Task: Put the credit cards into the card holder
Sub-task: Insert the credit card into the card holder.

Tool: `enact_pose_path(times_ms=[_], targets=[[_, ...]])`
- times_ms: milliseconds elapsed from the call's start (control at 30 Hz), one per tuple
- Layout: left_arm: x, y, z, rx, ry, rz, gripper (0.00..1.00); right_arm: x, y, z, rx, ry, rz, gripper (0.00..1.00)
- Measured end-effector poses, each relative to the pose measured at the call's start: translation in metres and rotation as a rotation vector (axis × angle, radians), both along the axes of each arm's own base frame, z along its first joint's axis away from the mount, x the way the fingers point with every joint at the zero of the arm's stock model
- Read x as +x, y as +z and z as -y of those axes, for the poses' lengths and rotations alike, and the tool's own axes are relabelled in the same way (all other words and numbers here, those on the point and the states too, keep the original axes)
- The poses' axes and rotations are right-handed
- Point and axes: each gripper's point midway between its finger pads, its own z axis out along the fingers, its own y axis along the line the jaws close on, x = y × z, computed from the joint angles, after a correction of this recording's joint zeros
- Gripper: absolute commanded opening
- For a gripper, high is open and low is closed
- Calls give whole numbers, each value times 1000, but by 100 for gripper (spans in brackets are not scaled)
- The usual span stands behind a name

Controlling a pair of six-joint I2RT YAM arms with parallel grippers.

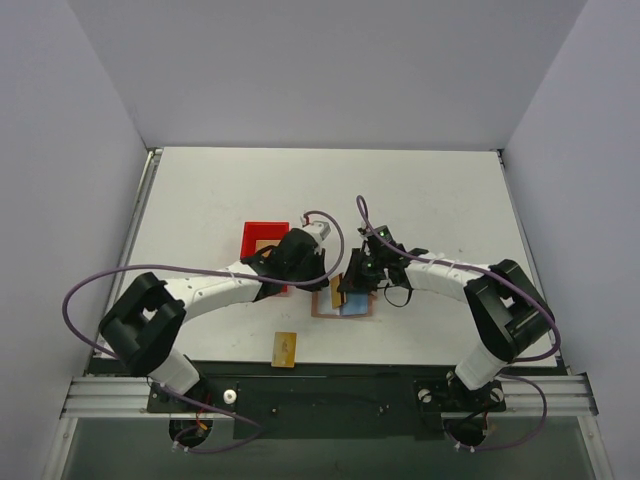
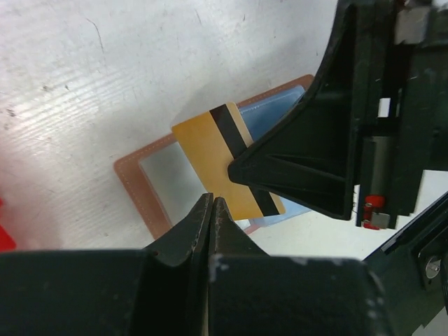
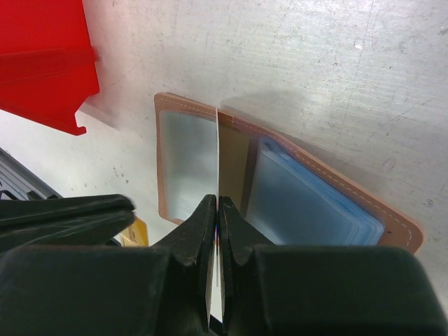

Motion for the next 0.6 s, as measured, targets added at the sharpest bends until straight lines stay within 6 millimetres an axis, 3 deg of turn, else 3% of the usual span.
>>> enact_pose_path(times_ms=[600], targets=[[-11, -61, 10, 15, -30, -117, 0, 8, 10, 6, 17, -31, 23, 0]])
